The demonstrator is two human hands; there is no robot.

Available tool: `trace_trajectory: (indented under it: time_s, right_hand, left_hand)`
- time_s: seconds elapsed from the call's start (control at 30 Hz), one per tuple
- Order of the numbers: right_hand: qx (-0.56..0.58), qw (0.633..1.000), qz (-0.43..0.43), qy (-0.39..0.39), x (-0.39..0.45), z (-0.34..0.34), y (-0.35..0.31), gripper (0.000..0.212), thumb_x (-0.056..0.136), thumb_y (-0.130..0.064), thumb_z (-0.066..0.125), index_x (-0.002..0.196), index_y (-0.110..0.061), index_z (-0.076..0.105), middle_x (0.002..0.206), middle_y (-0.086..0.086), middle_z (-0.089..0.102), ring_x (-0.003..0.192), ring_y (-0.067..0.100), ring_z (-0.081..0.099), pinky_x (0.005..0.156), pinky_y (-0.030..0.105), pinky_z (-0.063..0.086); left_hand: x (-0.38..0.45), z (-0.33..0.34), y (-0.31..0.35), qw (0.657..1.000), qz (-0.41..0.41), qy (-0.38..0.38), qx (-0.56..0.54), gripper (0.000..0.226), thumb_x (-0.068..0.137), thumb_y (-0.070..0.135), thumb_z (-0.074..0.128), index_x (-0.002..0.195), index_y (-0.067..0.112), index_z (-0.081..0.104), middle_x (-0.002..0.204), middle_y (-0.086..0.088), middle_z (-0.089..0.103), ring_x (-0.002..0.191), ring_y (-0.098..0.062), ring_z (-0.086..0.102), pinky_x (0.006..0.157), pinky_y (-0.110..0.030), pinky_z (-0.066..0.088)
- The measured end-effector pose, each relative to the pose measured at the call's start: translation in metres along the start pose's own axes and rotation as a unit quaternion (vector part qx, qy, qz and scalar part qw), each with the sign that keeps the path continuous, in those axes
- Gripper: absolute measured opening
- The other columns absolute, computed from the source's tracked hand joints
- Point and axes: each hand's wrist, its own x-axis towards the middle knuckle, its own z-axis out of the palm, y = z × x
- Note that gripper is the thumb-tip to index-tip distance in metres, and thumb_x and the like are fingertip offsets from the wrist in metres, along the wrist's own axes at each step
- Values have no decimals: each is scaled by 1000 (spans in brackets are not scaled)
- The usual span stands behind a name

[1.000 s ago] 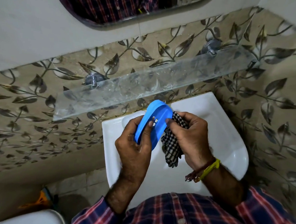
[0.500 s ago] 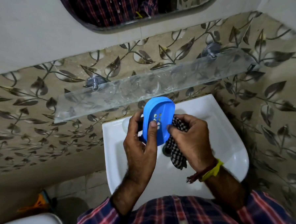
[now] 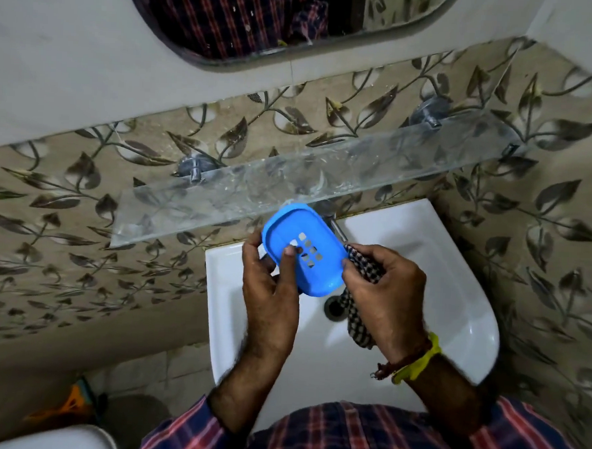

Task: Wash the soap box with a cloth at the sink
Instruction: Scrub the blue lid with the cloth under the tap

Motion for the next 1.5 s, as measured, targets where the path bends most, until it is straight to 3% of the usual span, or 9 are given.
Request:
trace_trajectory:
  time_s: [0.17,0.27,0.4,0.6,0.7,0.97,1.2,1.33,1.5]
  right_hand:
    - [-84,988,-115,58,4,-4,9,27,78,-6,75,103,-13,77,95,5,76,82,25,74,75,45,60]
    - [-124,970,-193,77,2,-4,14,26,79,-8,72,105,-13,77,95,4,77,84,25,74,72,44,59]
    - [-132,941,-296,94,0,0,14,20,84,-6,71,104,-8,77,99,6,77,86,24,74,72,42,59]
    - [-38,925,-376,27,-3,-5,21,24,86,-12,79,109,-7,76,112,5,75,103,17,72,81,43,59]
    - [-15,912,-409,14,-3,-11,29,29,84,-9,80,112,-8,74,118,4,73,108,15,70,81,42,59]
    - [19,939,-343,-13,3,-22,50,27,89,-4,72,115,-10,73,120,1,72,95,19,73,71,47,58]
    - [-243,812,-523,-92,-9,-4,21,18,93,-6,63,104,-12,76,114,4,75,75,30,69,66,38,53]
    - [-295,773,-553,-103,-10,3,19,16,90,-3,65,95,-12,76,108,6,75,77,30,67,70,39,50]
    - [-319,778,-526,-129,-9,-4,22,15,84,-6,69,95,-16,73,102,2,74,78,29,63,67,37,46]
  left_hand:
    - [-5,4,3,984,-159,-56,-56,85,90,52,56,160,39,9,133,2,61,110,-27,71,72,-33,64]
    - [-4,6,10,980,-173,-12,-95,94,76,67,58,155,43,13,121,9,63,110,-30,71,78,-41,64]
    - [3,14,19,963,-228,8,-141,85,80,63,64,146,19,36,131,-15,64,112,-38,69,90,-56,59]
    - [15,7,17,951,-249,15,-182,64,94,57,56,136,9,53,132,-27,62,102,-41,72,77,-45,62]
    - [12,4,11,942,-273,-11,-196,57,92,59,57,125,12,61,125,-28,67,91,-37,75,83,-53,62]
    - [15,1,7,921,-296,28,-251,43,91,55,64,108,15,69,101,-17,78,86,-37,77,72,-54,63]
    - [-1,17,4,942,-292,36,-163,51,91,48,67,124,10,60,97,-14,70,79,-27,71,58,-34,59]
    - [0,14,1,951,-269,60,-139,42,97,48,58,113,10,64,84,-9,73,68,-22,72,51,-29,55]
    - [2,10,1,948,-283,78,-121,54,97,54,54,128,10,55,119,-22,68,101,-40,72,62,-37,60]
